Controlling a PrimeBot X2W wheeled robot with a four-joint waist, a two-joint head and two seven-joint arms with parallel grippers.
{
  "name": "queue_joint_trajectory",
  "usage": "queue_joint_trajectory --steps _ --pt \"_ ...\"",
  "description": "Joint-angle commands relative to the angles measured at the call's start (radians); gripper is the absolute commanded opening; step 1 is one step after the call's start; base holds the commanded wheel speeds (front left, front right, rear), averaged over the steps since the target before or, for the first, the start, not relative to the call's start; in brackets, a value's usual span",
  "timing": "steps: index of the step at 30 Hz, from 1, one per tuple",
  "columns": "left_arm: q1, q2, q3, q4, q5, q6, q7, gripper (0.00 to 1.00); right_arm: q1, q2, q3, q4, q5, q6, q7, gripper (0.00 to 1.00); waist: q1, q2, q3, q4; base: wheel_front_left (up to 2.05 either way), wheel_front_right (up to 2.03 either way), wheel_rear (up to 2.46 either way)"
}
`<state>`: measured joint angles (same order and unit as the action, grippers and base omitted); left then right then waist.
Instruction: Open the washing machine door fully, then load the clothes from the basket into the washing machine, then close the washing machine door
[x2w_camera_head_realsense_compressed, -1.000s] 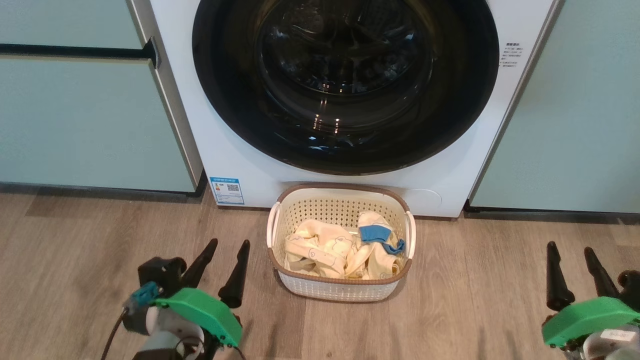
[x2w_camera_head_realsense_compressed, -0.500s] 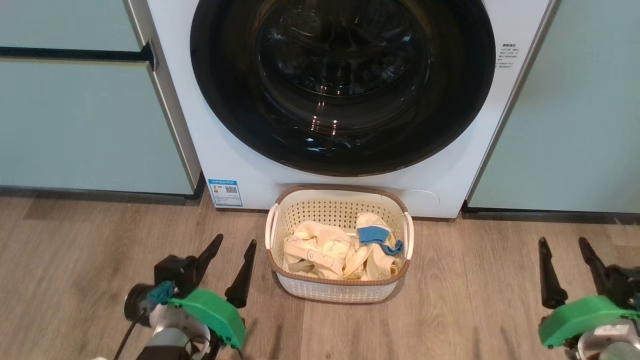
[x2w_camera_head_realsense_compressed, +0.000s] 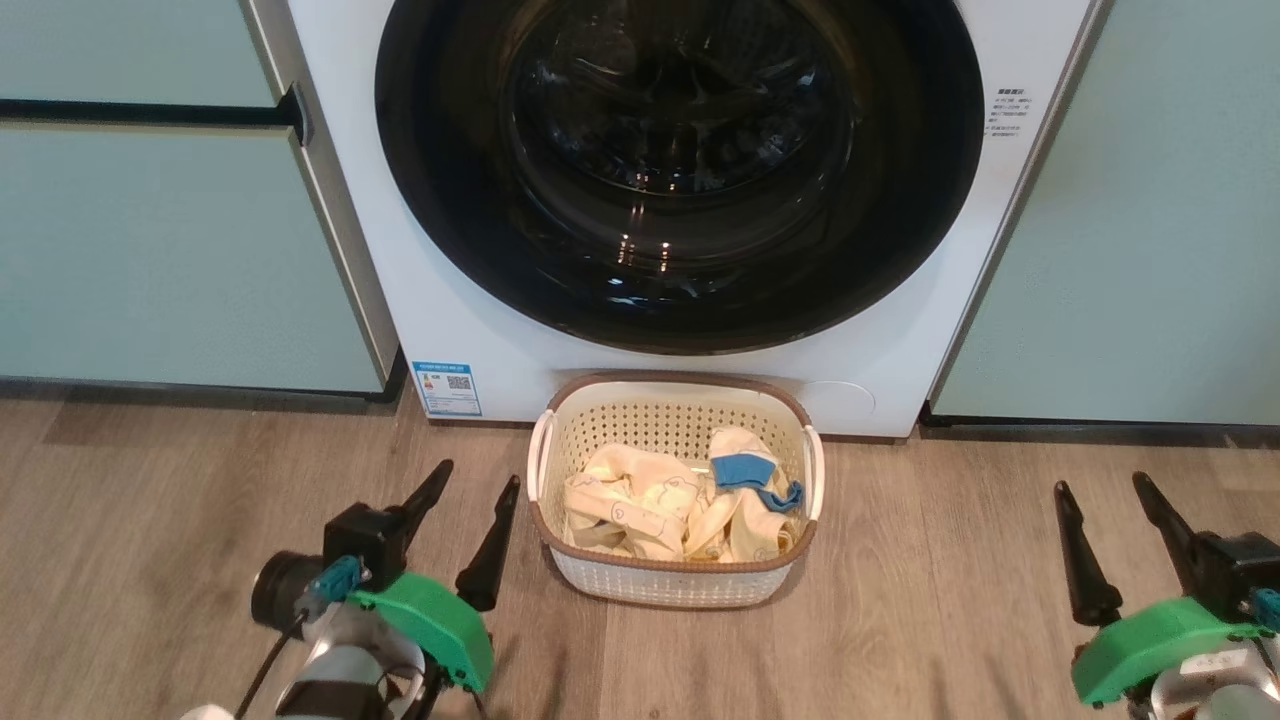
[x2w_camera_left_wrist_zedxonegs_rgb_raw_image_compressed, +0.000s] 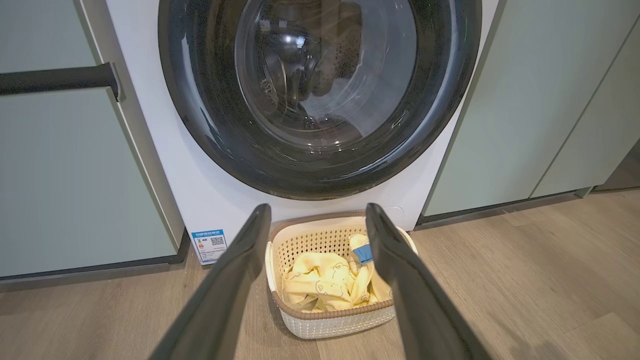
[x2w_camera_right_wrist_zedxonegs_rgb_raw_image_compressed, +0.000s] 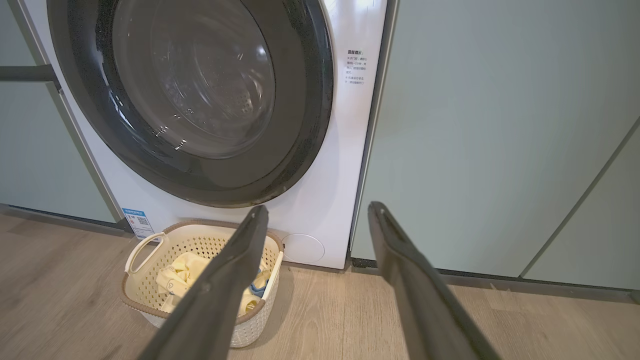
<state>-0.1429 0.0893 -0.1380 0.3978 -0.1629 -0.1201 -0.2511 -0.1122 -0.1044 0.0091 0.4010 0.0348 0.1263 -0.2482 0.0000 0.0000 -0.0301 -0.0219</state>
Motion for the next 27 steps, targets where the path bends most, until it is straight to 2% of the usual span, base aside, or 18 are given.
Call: queue_joint_trajectory --steps 1,18,27 --pt "-0.057 0.021 0.032 -0.025 -0.003 0.006 -0.011 1.0 -0.053 -0.02 0.016 -0.033 -0.003 0.004 -0.014 1.0 0.0 0.0 0.0 0.0 0.0 0.0 0.0" --pt "-0.062 0.029 0.021 -0.016 -0.001 0.01 -0.011 1.0 -0.05 -0.018 0.01 -0.037 0.001 0.004 -0.014 1.0 0.0 0.0 0.002 -0.002 0.02 0.02 -0.03" --pt "-0.064 0.031 0.014 -0.023 0.004 0.016 -0.011 1.0 -0.05 -0.016 0.007 -0.039 -0.002 0.004 -0.014 1.0 0.0 0.0 0.01 -0.005 0.56 0.56 -1.13"
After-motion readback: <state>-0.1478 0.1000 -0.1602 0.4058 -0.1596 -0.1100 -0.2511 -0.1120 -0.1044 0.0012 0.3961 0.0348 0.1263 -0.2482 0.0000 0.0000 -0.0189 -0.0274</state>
